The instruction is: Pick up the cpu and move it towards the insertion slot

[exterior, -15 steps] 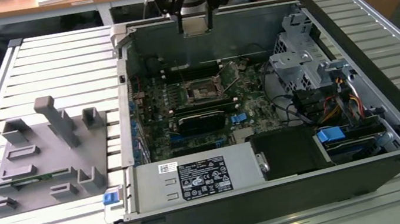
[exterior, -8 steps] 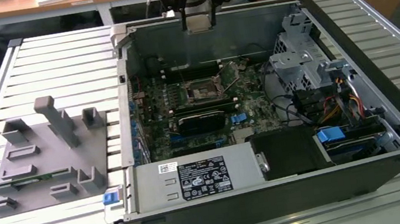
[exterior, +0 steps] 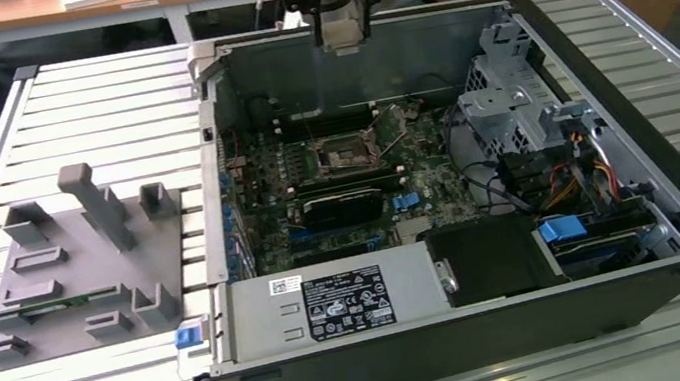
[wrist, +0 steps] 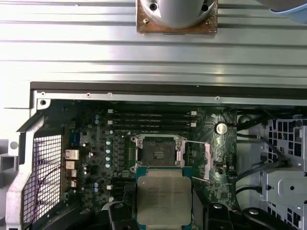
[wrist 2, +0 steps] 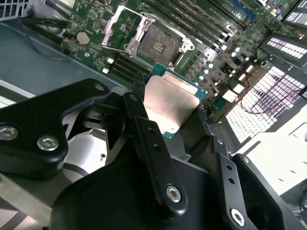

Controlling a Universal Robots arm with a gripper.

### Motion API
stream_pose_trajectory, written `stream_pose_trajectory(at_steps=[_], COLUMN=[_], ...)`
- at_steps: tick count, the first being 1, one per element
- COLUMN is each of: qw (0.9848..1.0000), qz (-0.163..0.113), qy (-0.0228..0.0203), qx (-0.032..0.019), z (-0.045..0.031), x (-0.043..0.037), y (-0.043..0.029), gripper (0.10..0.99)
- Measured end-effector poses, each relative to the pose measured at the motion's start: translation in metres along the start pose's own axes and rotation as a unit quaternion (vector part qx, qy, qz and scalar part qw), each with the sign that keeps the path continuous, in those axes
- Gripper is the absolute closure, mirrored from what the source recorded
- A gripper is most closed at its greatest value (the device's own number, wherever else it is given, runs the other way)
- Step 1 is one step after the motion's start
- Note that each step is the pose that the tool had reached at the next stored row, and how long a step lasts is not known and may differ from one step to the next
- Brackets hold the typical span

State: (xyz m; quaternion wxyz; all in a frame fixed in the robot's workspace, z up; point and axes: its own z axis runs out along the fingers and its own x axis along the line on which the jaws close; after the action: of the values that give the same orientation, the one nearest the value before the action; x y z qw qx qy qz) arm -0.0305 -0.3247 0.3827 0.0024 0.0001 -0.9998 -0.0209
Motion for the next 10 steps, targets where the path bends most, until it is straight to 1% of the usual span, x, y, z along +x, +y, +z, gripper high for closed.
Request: stream_pose_trajectory(at_steps=[6, 10], qw=[1.0, 1.0], qz=[0.0, 0.0], qy=[-0.0011, -0.0014], qx=[-0.0011, -0.0022], z=[0.0013, 0.0019], x=[-0.0046, -0.0069], y=[0.004, 0.0042], gripper=[0.545, 0.545])
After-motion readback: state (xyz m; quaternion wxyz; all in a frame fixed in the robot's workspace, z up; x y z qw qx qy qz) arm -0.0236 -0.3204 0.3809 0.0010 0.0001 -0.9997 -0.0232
